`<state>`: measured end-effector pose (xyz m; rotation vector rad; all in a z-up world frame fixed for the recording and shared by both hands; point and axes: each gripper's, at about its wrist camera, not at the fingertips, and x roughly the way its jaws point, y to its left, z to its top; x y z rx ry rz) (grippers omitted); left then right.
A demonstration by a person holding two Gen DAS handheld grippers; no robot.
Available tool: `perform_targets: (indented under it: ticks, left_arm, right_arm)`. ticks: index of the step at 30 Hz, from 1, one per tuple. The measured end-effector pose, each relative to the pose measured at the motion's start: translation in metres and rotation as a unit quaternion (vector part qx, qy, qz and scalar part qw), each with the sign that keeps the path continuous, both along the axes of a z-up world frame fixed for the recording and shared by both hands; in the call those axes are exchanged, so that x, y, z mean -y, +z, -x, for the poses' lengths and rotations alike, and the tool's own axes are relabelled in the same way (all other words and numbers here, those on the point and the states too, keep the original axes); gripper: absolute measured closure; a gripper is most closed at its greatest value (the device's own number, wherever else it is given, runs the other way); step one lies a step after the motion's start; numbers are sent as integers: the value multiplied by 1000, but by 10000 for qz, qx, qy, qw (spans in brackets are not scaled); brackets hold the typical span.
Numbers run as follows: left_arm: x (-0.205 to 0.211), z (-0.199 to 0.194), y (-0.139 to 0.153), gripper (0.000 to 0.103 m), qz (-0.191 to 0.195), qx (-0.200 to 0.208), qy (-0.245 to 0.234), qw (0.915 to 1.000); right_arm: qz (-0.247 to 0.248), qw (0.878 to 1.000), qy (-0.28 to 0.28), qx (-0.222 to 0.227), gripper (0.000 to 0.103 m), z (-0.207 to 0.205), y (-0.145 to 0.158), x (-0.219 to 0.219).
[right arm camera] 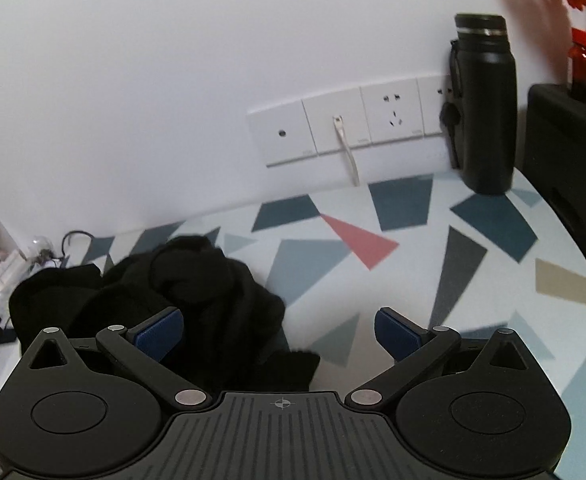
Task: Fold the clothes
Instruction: 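Lower the black garment onto the patterned table and open both tools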
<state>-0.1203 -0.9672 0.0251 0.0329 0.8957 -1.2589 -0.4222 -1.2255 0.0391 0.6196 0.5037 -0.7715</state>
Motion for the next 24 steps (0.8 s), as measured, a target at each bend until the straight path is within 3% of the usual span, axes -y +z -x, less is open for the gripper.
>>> perform_targets:
  ticks: [3, 7, 16, 20, 24]
  left_arm:
    - [-5, 9, 7, 0, 49, 286, -102, 9995]
    - [-4, 17, 8, 0, 26, 312, -267, 9992]
    - [19, 26, -28, 0, -599, 779, 140, 9951]
    - [26, 35, -46, 0, -1016, 968, 47, 9901]
    - [21, 34, -55, 0, -1004, 870, 17, 9911]
  right_arm:
    - [-46, 9999, -76, -110, 1, 0, -10, -5]
    - [-56, 9988, -212, -440, 1, -1, -19, -13]
    - [-345, 9964, -575, -521, 1, 16, -25, -23]
    - [-346, 9963, -509, -600, 1, 14, -26, -26]
    - [-78, 9958, -533, -735, 1, 3, -28, -27]
